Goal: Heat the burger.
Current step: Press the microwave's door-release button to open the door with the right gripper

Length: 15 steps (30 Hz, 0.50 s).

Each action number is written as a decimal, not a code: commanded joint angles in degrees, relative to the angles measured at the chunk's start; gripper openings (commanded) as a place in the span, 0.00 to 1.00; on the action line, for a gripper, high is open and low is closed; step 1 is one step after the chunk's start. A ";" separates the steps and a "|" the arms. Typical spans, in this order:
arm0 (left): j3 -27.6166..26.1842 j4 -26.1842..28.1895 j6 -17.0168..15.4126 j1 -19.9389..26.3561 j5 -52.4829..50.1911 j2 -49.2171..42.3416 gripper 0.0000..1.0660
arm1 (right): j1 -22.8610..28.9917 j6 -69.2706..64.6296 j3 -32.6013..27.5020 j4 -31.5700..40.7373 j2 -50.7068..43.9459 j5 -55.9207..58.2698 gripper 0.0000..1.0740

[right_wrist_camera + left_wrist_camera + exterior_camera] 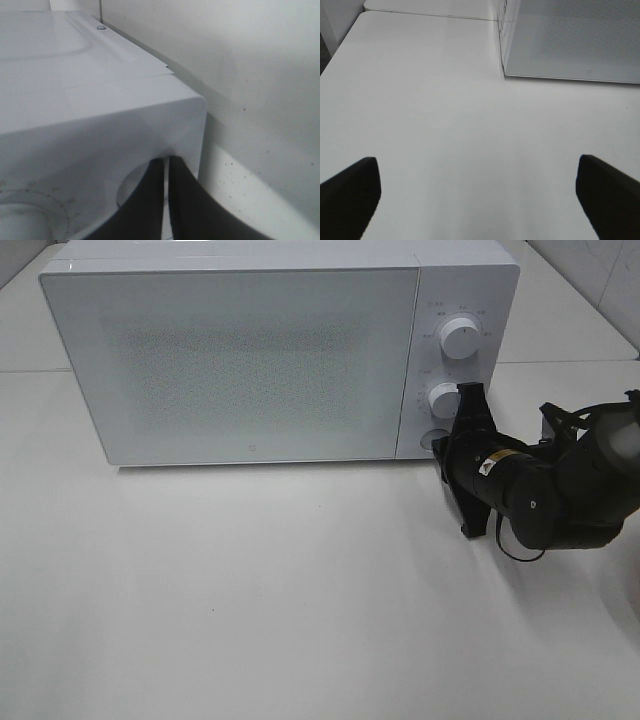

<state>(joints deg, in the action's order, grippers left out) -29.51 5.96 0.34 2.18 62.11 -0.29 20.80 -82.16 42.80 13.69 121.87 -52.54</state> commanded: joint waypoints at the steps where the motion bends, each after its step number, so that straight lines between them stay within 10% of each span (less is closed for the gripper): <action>1: 0.06 0.17 -0.06 -0.06 -1.03 -0.74 0.92 | -0.29 0.40 1.09 0.92 -0.34 -7.96 0.00; 15: 0.06 0.17 -0.06 -0.06 -1.03 -0.74 0.92 | -0.29 0.34 1.15 3.61 -0.63 -21.60 0.00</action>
<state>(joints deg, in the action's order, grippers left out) -29.51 5.96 0.34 2.18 62.11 -0.29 21.49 -82.16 42.06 13.12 122.67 -59.82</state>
